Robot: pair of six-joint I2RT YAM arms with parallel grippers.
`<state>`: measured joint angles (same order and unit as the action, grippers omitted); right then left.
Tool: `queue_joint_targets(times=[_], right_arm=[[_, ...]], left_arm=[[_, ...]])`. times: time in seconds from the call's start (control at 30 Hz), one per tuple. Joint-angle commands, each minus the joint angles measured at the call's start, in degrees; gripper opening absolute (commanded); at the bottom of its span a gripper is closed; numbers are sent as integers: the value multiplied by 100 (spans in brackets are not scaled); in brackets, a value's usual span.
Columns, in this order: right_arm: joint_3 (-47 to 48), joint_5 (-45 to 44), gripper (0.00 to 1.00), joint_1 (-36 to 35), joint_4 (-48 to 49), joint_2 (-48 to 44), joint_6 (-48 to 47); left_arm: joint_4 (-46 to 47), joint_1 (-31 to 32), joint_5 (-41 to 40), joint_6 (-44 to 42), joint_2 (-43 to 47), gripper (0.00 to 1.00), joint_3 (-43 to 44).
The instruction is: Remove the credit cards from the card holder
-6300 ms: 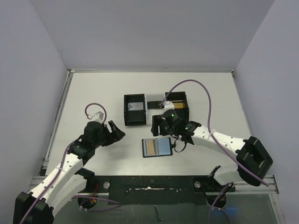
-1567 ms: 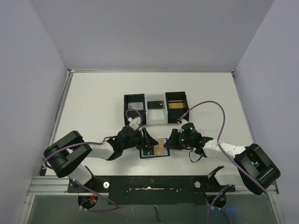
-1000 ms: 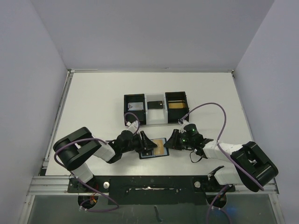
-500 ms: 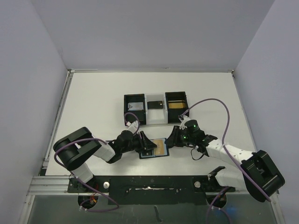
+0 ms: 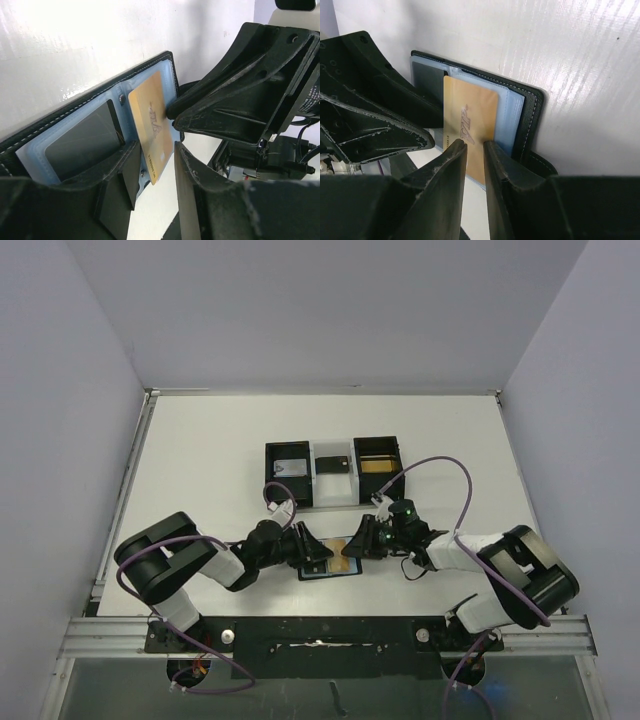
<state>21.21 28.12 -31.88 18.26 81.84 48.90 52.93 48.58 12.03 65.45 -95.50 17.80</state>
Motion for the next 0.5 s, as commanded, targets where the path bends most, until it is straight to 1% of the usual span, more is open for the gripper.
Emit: queue_joint_targets(times=[0.0,0.07,0.13,0.27,0.47], right_arm=[[-132,-121,24,-16,196,216,-20],[-134,-164,24,-16,127,224,-51],[-151,-198,24,-20,81,197,-65],[-179,-299,24,-20,-52,118,-95],[-179,-426,24,-20,-168,59,-100]], left_arm=[[373,-37,151,-23,50,29,4],[376,-33,142,-17,58,25,-9],[384,-33,129,-7,74,22,-5],[419,-35,108,9,92,11,-5],[382,-45,111,11,165,0,0]])
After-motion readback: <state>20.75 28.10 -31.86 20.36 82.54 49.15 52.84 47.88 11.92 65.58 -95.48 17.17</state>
